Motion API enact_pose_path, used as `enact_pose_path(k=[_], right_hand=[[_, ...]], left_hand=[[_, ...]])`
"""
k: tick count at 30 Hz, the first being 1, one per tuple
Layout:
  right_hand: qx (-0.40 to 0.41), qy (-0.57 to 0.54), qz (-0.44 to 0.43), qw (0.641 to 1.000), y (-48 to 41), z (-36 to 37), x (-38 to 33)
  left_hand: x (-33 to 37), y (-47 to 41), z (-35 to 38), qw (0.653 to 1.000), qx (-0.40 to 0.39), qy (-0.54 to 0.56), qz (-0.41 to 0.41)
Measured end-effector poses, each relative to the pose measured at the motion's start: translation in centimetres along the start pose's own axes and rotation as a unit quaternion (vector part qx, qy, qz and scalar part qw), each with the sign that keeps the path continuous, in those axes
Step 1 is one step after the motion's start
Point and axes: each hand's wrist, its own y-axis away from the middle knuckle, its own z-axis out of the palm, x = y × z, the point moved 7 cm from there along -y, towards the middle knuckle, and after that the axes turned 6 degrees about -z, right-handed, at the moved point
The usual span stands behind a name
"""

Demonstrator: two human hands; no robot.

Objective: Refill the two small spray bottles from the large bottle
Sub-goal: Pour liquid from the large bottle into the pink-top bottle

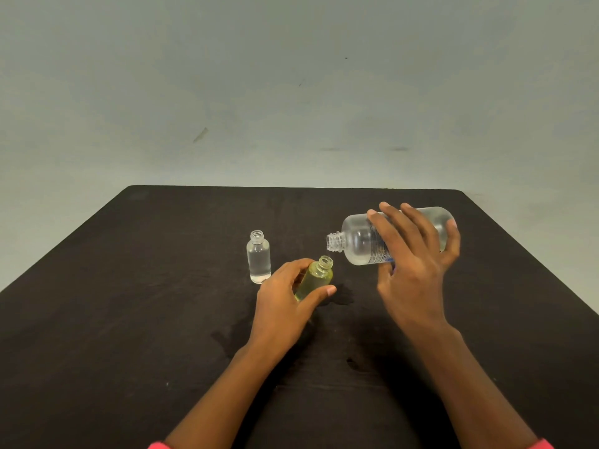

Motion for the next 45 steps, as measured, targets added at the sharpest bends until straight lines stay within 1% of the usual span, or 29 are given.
enact_pose_path(k=[8,13,19,22,25,27,30,33,39,42,45], right_hand=[[-0.005,-0.006,0.004,1.000,0.1,0.1,0.0],[-0.023,-0.036,0.013,0.999,0.3,0.7,-0.1],[-0.023,-0.078,0.028,0.996,0.5,1.1,0.1],[-0.016,-0.096,0.043,0.994,0.7,1.0,0.1],[-0.009,-0.123,0.076,0.989,0.8,1.0,0.6],[-0.014,-0.160,0.108,0.981,1.0,1.1,0.9],[-0.045,-0.226,0.181,0.956,1.3,1.5,1.1],[-0.078,-0.242,0.233,0.939,1.7,2.2,1.2],[-0.103,-0.264,0.280,0.917,2.5,3.5,1.5],[-0.114,-0.280,0.312,0.901,2.8,4.0,2.3],[-0.133,-0.296,0.323,0.889,2.9,4.5,2.6]], left_hand=[[-0.1,0.0,0.0,1.000,0.003,0.009,-0.001],[0.1,0.0,-0.1,1.000,0.010,0.012,0.000],[0.1,0.1,-0.3,1.000,0.016,0.011,-0.001],[0.2,0.1,-0.4,1.000,0.019,0.015,-0.002],[0.0,-0.1,-0.6,0.999,0.025,0.021,-0.011],[-0.3,-0.2,-0.8,0.999,0.028,0.025,-0.022],[-0.6,-0.3,-1.1,0.998,0.046,0.023,-0.038],[-0.9,-0.4,-1.3,0.997,0.059,0.028,-0.049],[-1.6,-0.5,-1.3,0.994,0.064,0.044,-0.070],[-1.5,-0.6,-1.4,0.994,0.067,0.045,-0.075],[-1.5,-0.5,-1.3,0.994,0.065,0.051,-0.077]])
